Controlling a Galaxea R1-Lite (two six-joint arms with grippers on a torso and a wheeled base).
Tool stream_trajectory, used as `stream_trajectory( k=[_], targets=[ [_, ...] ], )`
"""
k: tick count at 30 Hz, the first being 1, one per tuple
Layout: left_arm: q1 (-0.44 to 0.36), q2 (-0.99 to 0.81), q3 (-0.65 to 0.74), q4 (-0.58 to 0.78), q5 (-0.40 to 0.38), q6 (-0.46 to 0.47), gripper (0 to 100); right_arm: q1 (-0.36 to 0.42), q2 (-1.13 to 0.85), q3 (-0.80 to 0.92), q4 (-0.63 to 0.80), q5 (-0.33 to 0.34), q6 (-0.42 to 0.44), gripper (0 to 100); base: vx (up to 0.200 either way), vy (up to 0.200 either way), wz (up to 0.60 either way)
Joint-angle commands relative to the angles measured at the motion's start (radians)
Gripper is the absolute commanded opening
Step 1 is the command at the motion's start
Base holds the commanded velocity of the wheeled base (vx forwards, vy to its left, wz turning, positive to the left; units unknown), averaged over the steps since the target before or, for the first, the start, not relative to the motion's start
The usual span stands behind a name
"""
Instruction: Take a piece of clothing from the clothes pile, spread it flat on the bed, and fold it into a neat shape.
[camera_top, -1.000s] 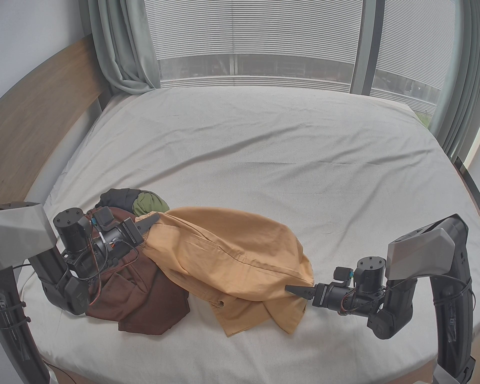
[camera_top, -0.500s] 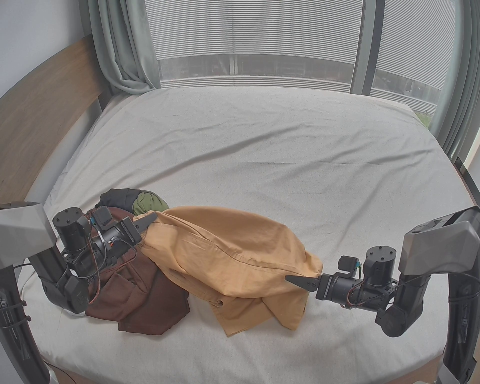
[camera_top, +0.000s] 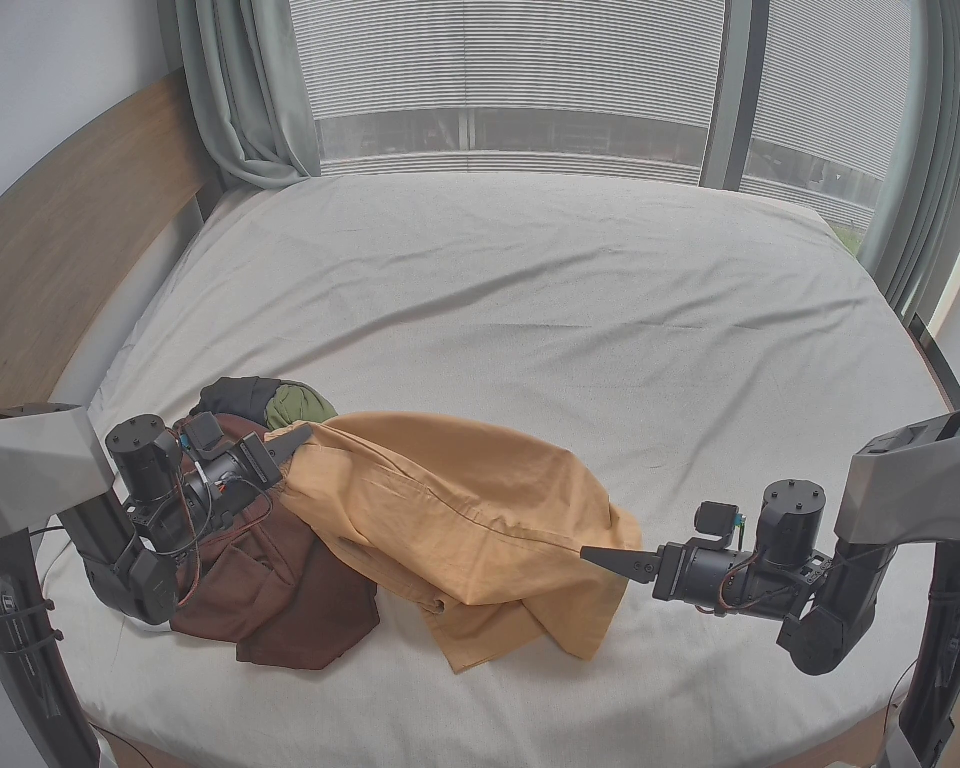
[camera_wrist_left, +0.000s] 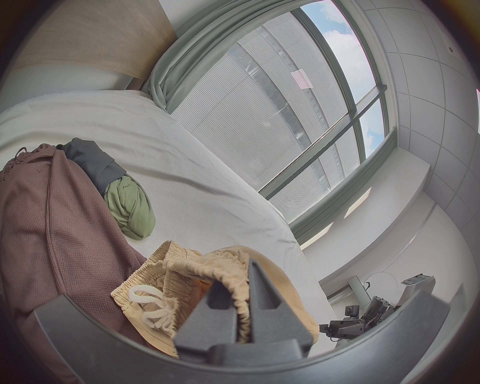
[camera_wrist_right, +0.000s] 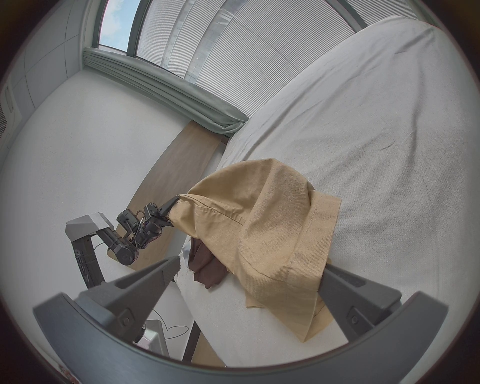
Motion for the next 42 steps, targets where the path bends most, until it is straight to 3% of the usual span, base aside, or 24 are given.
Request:
stream_trajectory(
  k=[1,14,19,37,38,42],
  targets=[
    [0.000,0.002,0.000,0.000,0.000,0.000,0,0.001,-0.030,0.008,0.000,0.008,0.001,100,0.000,0.000,0.00],
    [-0.003,0.008,0.000,0.000,0.000,0.000,0,0.004,0.068,-0.018,-0.005,0.046,0.001,100,0.000,0.000,0.00],
    [-0.004,0.008,0.000,-0.002,0.000,0.000,0,0.047,0.098,-0.047,-0.006,0.046,0.001,100,0.000,0.000,0.00],
    [-0.009,0.017,0.003,-0.002,0.000,0.001,0,0.070,-0.008,-0.045,-0.006,0.045,0.004,100,0.000,0.000,0.00],
    [-0.009,0.019,0.003,-0.002,0.000,0.001,0,0.069,-0.007,-0.045,-0.006,0.045,0.004,0,0.000,0.000,0.00],
    [-0.009,0.019,0.003,-0.002,0.000,0.001,0,0.067,0.005,-0.048,-0.006,0.046,0.004,0,0.000,0.000,0.00]
  ],
)
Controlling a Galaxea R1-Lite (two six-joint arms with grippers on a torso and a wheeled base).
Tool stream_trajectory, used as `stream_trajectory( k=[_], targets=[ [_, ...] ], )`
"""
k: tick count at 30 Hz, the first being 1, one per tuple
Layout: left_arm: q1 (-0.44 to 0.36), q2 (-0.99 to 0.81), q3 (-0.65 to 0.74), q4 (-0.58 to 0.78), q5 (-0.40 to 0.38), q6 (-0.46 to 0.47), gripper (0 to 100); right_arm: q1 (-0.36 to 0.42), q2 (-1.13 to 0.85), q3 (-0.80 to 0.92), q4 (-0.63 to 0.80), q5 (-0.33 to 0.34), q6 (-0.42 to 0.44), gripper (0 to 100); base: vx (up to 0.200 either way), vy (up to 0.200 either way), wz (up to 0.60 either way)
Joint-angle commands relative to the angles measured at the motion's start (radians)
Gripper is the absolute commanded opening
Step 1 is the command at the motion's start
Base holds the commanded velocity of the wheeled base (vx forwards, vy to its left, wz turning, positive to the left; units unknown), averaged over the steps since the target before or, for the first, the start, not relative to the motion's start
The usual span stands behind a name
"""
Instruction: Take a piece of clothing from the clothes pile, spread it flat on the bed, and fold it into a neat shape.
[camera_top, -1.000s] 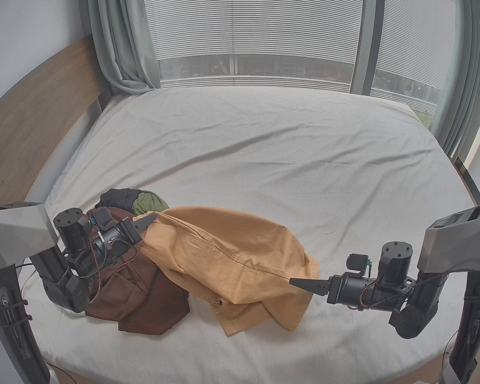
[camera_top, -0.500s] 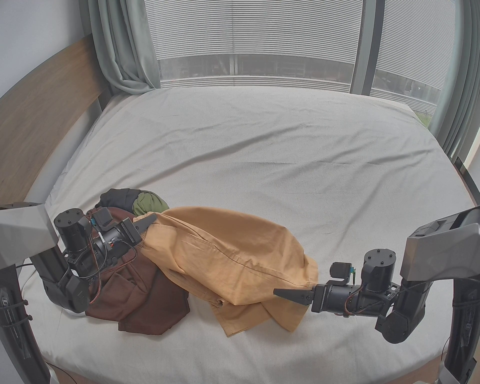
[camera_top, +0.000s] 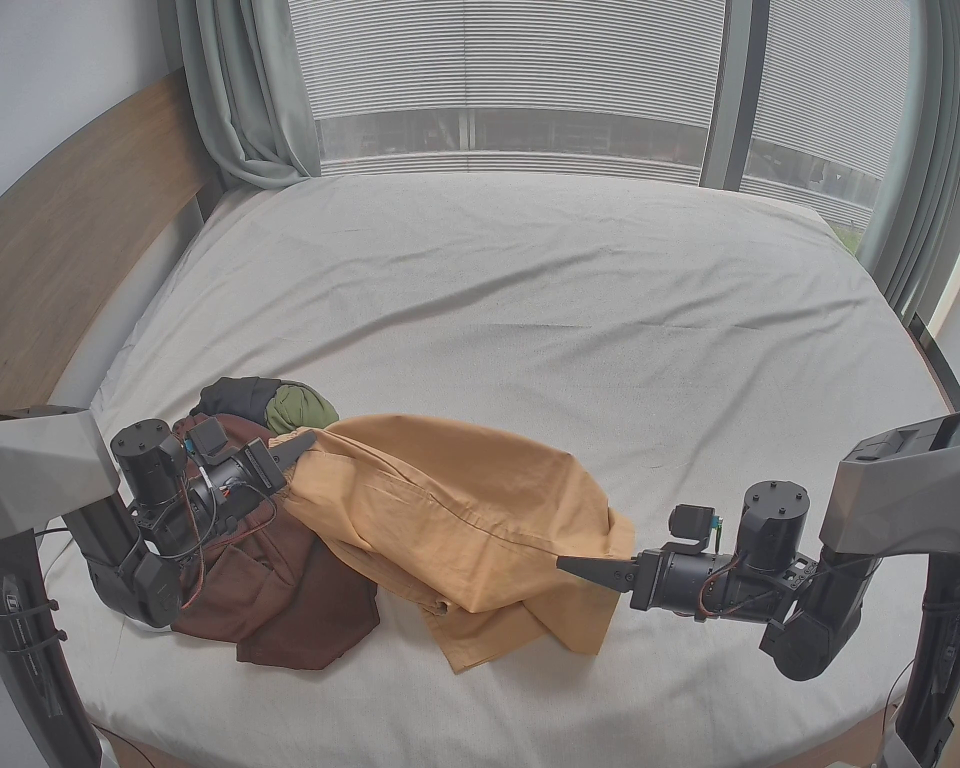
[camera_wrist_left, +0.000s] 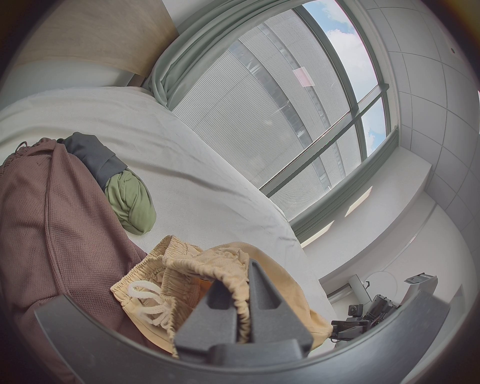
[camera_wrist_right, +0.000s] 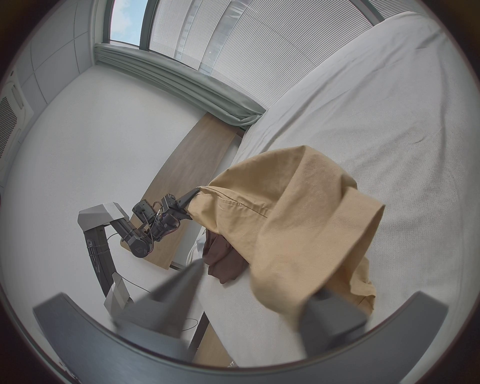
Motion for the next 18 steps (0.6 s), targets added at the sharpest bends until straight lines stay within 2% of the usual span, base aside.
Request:
stream_trajectory(
  k=[1,12,18],
  targets=[
    [0.000,0.003,0.000,-0.001,0.000,0.000,0,-0.001,-0.002,-0.003,-0.001,0.002,0.000,0,0.000,0.000,0.00],
    [0.000,0.003,-0.001,-0.001,0.000,-0.002,0,-0.029,-0.002,-0.012,0.002,-0.003,0.000,0,0.000,0.000,0.00],
    [0.001,0.017,-0.004,-0.001,0.000,0.000,0,-0.093,-0.042,-0.015,0.007,-0.008,0.001,0,0.000,0.000,0.00]
  ],
)
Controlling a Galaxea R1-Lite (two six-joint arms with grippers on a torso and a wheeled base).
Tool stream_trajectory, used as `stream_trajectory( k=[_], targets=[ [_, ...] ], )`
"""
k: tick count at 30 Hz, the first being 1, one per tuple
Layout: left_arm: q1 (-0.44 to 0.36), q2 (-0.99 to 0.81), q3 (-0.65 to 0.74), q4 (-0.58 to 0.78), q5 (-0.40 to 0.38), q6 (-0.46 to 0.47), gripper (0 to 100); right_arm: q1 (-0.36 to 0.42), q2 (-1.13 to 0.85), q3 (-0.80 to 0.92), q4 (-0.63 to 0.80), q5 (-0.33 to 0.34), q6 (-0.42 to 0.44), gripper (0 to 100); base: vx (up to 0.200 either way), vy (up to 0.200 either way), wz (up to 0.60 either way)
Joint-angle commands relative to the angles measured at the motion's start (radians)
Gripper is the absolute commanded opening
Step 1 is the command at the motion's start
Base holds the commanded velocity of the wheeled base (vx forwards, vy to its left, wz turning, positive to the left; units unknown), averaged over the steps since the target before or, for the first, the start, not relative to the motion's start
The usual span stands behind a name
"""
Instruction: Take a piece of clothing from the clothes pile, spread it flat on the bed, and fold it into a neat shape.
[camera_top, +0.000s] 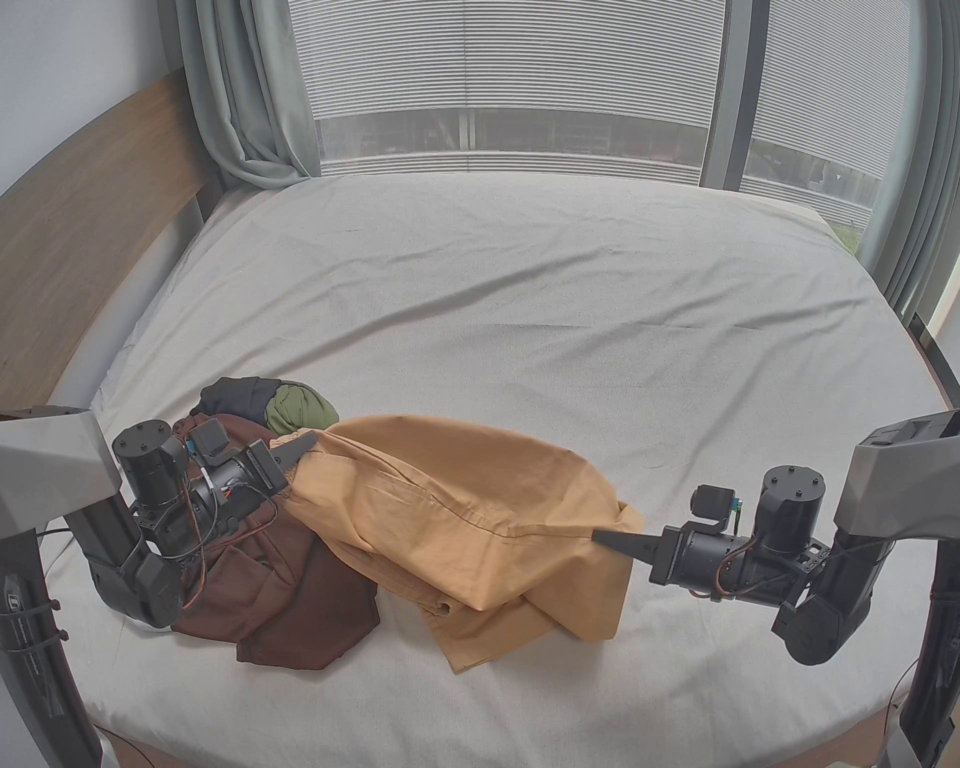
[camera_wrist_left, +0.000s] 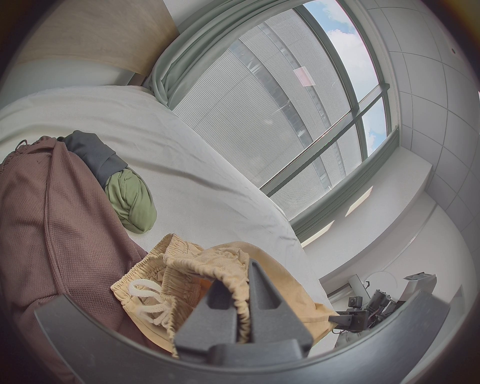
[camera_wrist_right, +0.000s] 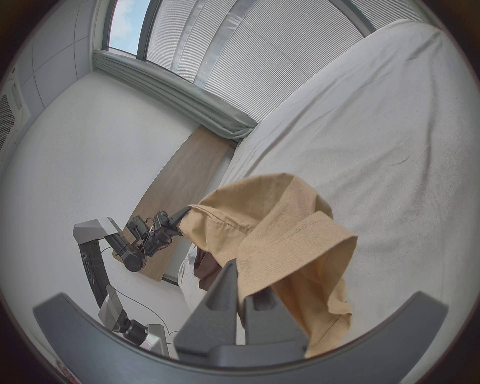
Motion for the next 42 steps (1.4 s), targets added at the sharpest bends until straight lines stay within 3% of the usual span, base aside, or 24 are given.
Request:
stream_trajectory(
  k=[1,7,8,20,28,29,42],
  targets=[
    [0.001,0.011,-0.002,-0.001,0.000,0.000,0,-0.025,-0.023,-0.002,0.001,0.000,0.001,0,0.000,0.000,0.00],
    [0.001,0.015,-0.002,-0.001,0.000,0.000,0,-0.002,0.071,-0.013,-0.003,0.007,-0.001,0,0.000,0.000,0.00],
    [0.001,0.015,-0.002,-0.001,0.000,0.000,0,0.002,0.078,-0.014,-0.003,0.007,-0.002,100,0.000,0.000,0.00],
    [0.001,0.015,-0.002,-0.001,0.000,0.000,0,0.053,0.095,-0.029,-0.006,0.000,-0.006,100,0.000,0.000,0.00],
    [0.001,0.015,-0.002,-0.001,0.000,0.000,0,0.045,0.086,-0.042,-0.007,-0.004,-0.004,100,0.000,0.000,0.00],
    [0.003,0.015,-0.002,-0.001,0.000,0.000,0,0.044,0.088,-0.045,-0.007,-0.006,-0.004,0,0.000,0.000,0.00],
    [-0.002,0.009,-0.001,-0.001,0.000,-0.002,0,0.034,0.069,-0.039,-0.006,-0.024,-0.004,0,0.000,0.000,0.00]
  ],
)
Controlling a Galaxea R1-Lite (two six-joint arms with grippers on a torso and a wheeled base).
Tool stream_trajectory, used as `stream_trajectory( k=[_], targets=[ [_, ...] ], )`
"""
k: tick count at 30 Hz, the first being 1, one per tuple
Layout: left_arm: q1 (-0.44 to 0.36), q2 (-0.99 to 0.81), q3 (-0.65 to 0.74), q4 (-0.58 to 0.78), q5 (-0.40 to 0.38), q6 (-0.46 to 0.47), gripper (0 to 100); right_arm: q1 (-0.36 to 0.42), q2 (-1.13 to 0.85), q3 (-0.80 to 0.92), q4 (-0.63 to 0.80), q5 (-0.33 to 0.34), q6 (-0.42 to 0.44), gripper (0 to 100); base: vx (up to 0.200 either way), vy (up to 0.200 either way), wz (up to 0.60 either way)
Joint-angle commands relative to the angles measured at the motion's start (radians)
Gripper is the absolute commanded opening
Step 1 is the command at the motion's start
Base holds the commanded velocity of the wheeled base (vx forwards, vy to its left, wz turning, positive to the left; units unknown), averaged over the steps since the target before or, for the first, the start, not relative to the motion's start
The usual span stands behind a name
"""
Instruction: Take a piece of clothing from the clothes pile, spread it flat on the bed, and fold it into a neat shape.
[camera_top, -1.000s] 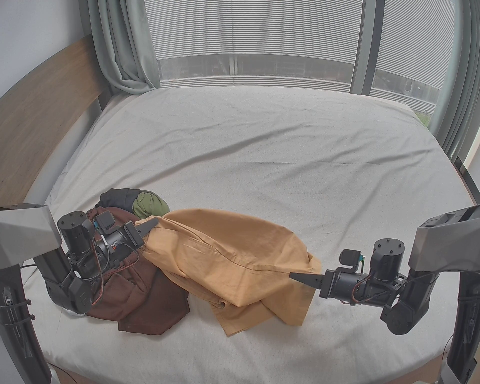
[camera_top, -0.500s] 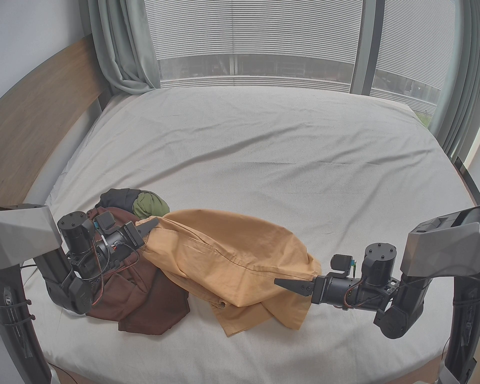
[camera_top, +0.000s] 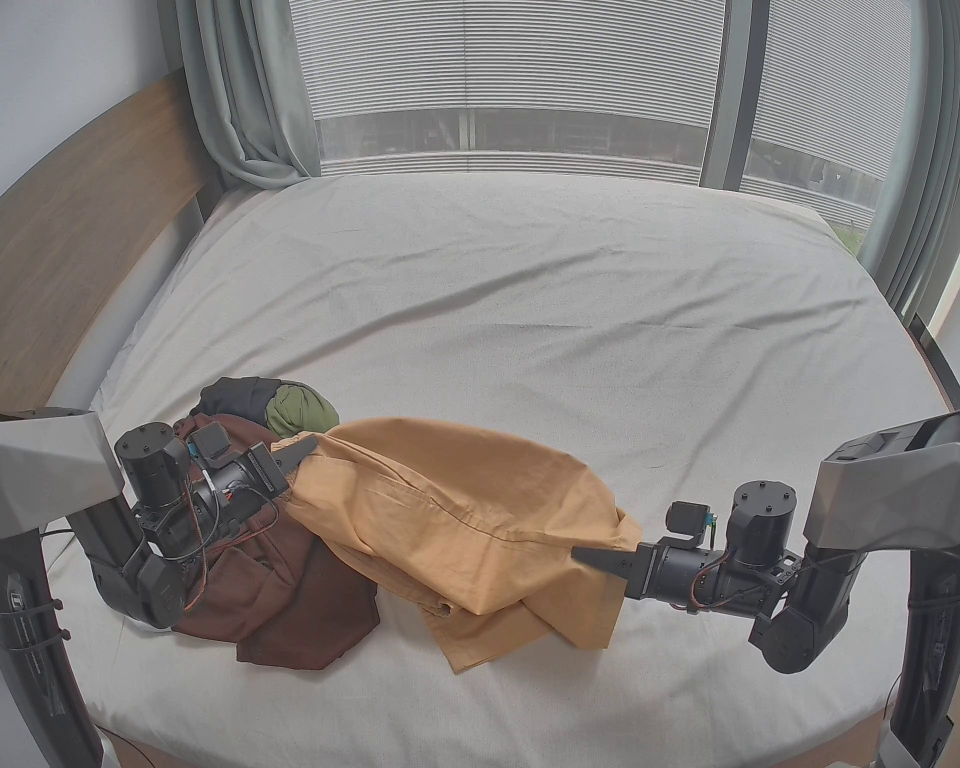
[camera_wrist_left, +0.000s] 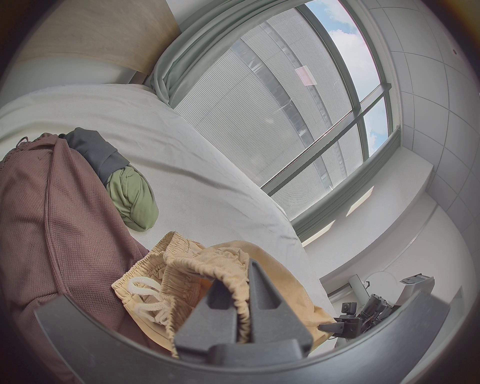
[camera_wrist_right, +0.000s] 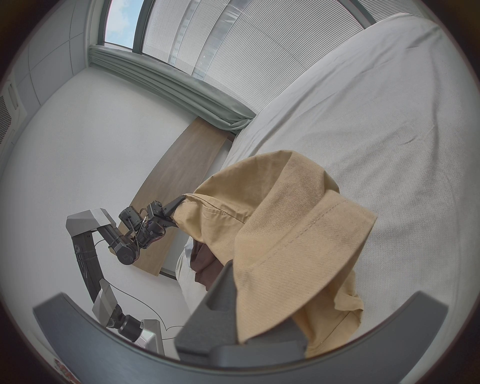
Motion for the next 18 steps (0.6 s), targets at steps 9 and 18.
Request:
stream_trajectory(
  k=[9,18],
  targets=[
    [-0.017,-0.062,0.018,-0.001,-0.008,-0.003,0,-0.025,-0.180,0.063,0.006,-0.011,-0.006,0,0.000,0.000,0.00],
    [-0.017,-0.130,0.052,-0.001,-0.017,-0.006,0,-0.044,-0.267,0.079,0.006,-0.014,-0.025,0,0.000,0.000,0.00]
  ],
)
